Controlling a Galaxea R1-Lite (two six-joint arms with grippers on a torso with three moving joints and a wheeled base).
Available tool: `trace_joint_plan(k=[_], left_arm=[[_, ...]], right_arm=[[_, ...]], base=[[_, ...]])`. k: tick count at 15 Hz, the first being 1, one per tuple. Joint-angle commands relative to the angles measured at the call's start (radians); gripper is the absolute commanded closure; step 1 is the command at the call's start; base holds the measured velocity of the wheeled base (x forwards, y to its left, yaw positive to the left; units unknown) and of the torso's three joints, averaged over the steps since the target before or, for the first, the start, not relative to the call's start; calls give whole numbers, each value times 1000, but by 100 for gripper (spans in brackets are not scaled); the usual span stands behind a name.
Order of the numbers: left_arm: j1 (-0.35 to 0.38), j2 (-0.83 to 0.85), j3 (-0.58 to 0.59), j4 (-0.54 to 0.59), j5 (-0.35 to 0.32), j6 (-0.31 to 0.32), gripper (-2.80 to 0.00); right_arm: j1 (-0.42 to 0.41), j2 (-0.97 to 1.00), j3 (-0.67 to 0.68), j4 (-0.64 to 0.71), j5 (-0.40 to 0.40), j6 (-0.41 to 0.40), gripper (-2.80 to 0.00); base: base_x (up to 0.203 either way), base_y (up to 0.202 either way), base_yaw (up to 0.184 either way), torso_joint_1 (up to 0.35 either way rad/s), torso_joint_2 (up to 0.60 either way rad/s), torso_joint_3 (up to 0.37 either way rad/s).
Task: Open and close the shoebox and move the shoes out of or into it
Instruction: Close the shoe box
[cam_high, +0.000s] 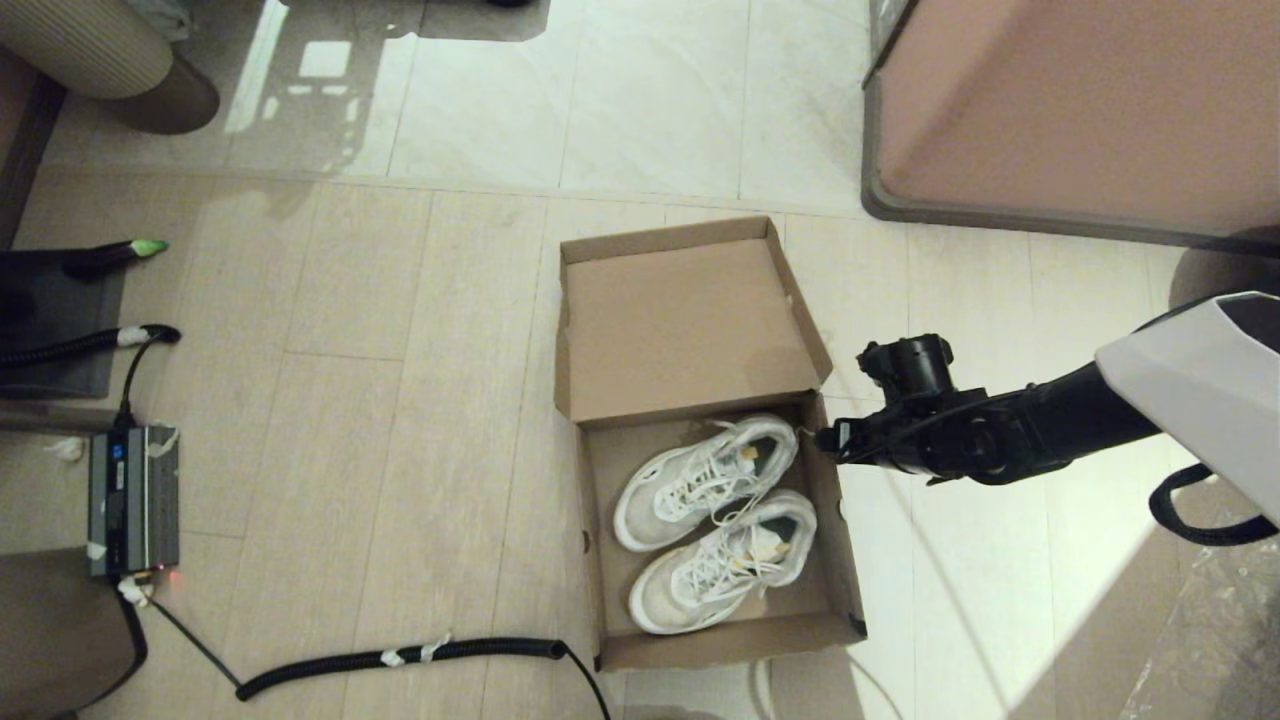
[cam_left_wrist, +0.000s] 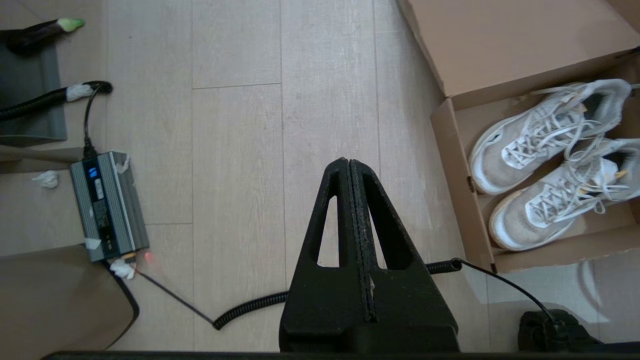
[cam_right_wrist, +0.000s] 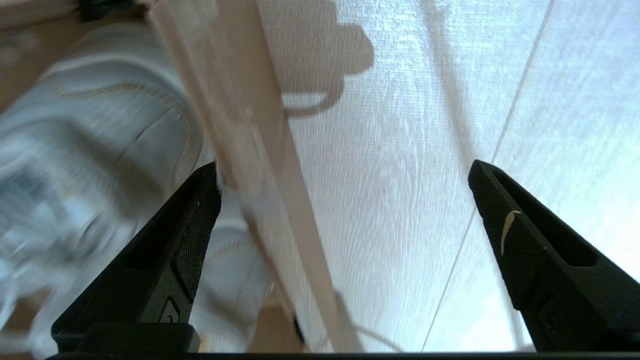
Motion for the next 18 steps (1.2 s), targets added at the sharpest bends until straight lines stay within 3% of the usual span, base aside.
trace_joint_plan(k=[1,7,12,16,18], left_arm=[[0,0,1,-1,0,1,0],[-1,-2,3,1,-1,1,0],[0,-3,3,0,-6,1,0],[-1,1,-3,-1,-10,1,0],[-1,32,-16,-3,-26,1,0]], right_arm=[[0,64,-43,-3,-17,1,-280],[2,53,-48,1,-30,-4,-280],[4,-46,71,22,-23,-42,-280],[4,-188,135,23,114,-29,-280],[-4,-235,138,26,129,33,-280]], base=[[0,0,0,0,0,0],[0,0,0,0,0,0],[0,0,0,0,0,0],[0,0,0,0,0,0],[0,0,0,0,0,0]])
